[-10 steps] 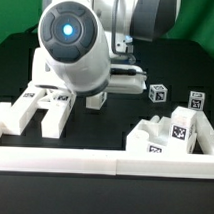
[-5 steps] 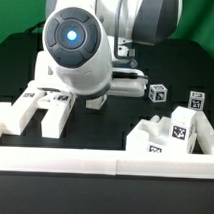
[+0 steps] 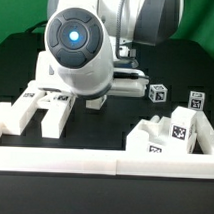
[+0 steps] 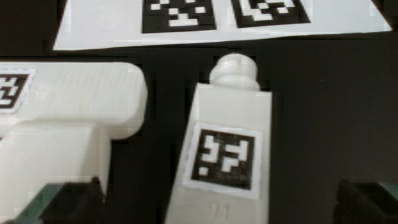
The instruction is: Assemble chair
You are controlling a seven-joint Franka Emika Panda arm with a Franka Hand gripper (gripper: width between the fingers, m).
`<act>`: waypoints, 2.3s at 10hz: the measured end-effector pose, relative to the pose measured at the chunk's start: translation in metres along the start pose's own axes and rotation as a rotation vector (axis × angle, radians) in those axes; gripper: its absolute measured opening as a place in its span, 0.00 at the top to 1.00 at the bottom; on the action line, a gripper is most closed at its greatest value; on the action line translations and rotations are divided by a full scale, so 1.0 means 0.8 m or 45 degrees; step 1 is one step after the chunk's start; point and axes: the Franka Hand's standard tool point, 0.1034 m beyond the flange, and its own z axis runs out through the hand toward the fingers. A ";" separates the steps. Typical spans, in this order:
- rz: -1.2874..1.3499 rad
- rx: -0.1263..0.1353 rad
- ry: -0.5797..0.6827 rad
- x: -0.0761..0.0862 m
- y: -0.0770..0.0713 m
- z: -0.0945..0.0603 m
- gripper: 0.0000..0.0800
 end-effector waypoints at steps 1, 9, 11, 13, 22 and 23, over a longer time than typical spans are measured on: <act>-0.002 0.001 0.001 0.000 -0.001 0.000 0.19; 0.006 -0.002 0.012 0.011 -0.007 0.020 0.19; 0.008 -0.002 0.014 0.012 -0.006 0.022 0.19; 0.009 -0.001 0.014 0.012 -0.006 0.022 0.36; 0.008 0.008 0.013 0.004 -0.004 0.008 0.64; 0.003 0.015 0.013 -0.006 -0.006 -0.003 0.64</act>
Offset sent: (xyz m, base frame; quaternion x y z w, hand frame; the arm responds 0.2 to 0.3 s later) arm 0.0056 0.0159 -0.0026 -0.0059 -0.0022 0.0156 0.9999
